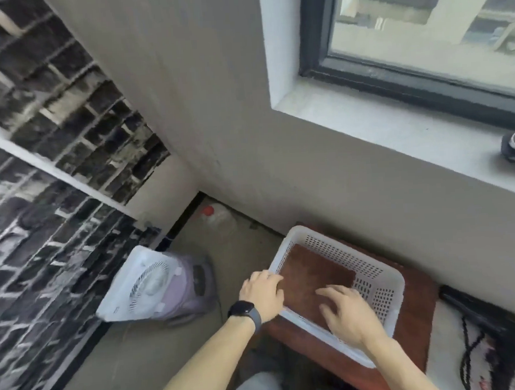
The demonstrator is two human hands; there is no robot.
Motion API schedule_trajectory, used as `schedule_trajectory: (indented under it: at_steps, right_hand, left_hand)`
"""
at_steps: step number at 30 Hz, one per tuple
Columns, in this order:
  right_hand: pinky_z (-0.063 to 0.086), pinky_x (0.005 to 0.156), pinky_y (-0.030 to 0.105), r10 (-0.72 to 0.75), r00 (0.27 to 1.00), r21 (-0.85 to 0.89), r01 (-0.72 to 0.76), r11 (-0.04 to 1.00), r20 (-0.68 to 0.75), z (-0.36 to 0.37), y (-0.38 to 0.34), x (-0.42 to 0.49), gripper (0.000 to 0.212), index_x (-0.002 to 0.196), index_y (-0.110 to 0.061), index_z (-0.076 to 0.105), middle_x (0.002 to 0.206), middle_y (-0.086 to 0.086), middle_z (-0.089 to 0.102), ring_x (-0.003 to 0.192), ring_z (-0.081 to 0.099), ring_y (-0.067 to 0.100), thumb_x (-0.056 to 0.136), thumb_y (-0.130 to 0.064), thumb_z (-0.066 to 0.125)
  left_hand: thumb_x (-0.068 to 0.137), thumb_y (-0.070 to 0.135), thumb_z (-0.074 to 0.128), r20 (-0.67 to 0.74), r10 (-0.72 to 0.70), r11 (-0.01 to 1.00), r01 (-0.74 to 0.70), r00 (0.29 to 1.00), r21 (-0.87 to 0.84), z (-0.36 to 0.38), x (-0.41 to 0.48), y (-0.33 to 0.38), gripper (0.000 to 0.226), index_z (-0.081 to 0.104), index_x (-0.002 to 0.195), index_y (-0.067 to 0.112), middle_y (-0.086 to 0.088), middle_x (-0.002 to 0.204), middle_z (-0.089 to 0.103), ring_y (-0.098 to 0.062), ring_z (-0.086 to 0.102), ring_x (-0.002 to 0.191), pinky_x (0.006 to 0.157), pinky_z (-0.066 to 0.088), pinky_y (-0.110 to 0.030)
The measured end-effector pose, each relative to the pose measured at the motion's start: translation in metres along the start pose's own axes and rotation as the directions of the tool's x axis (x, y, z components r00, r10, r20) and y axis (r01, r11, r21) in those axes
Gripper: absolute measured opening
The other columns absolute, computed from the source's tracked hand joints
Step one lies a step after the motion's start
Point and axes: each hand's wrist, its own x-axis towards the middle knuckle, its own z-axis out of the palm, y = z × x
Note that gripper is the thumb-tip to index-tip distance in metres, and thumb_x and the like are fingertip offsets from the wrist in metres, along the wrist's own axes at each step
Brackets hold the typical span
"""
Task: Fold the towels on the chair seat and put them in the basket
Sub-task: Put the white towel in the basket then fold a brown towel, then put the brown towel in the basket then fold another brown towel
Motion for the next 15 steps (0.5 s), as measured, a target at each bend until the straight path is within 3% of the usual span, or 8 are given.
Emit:
schedule_trajectory:
  at_steps: [4,8,12,15]
  right_hand:
    - [0.035,0.107,0.023,-0.325,0.945,-0.053,0.324,0.944,-0.013,-0.025,-0.062,-0.018,0.029,0.123,-0.034,0.067,0.134,-0.015,0.058,0.131,0.047,0.012,0.097,-0.034,0.053]
    - [0.036,0.104,0.020,-0.591,0.806,-0.125,0.589,0.799,0.020,-0.028,-0.152,-0.033,0.030,0.122,-0.034,0.068,0.131,-0.014,0.062,0.126,0.052,0.015,0.094,-0.036,0.057]
    - [0.043,0.092,0.020,-0.797,0.589,-0.118,0.808,0.578,0.132,-0.003,-0.266,-0.064,0.026,0.114,-0.033,0.070,0.116,-0.015,0.067,0.109,0.061,0.018,0.091,-0.032,0.058]
    - [0.042,0.087,0.021,-0.884,0.402,-0.135,0.915,0.379,0.239,0.030,-0.353,-0.109,0.027,0.118,-0.028,0.069,0.121,-0.010,0.068,0.111,0.059,0.019,0.093,-0.027,0.059]
  left_hand:
    - [0.095,0.033,0.049,-0.166,-0.272,0.923,0.208,0.948,-0.323,-0.003,-0.070,-0.035,0.036,0.059,0.129,0.033,0.010,0.138,0.052,-0.020,0.050,0.124,0.105,0.038,-0.030]
    - [0.093,0.022,0.057,-0.258,-0.538,0.747,0.311,0.802,-0.588,-0.007,-0.163,-0.088,0.033,0.064,0.125,0.019,-0.001,0.131,0.060,-0.020,0.054,0.123,0.103,0.035,-0.024]
    - [0.092,0.021,0.058,-0.316,-0.787,0.543,0.351,0.530,-0.763,-0.009,-0.282,-0.141,0.032,0.066,0.124,0.020,-0.003,0.126,0.063,-0.023,0.060,0.115,0.095,0.044,-0.026]
    - [0.092,0.028,0.058,-0.315,-0.905,0.408,0.381,0.284,-0.830,0.000,-0.385,-0.175,0.033,0.064,0.124,0.027,0.001,0.122,0.066,-0.023,0.062,0.111,0.092,0.048,-0.030]
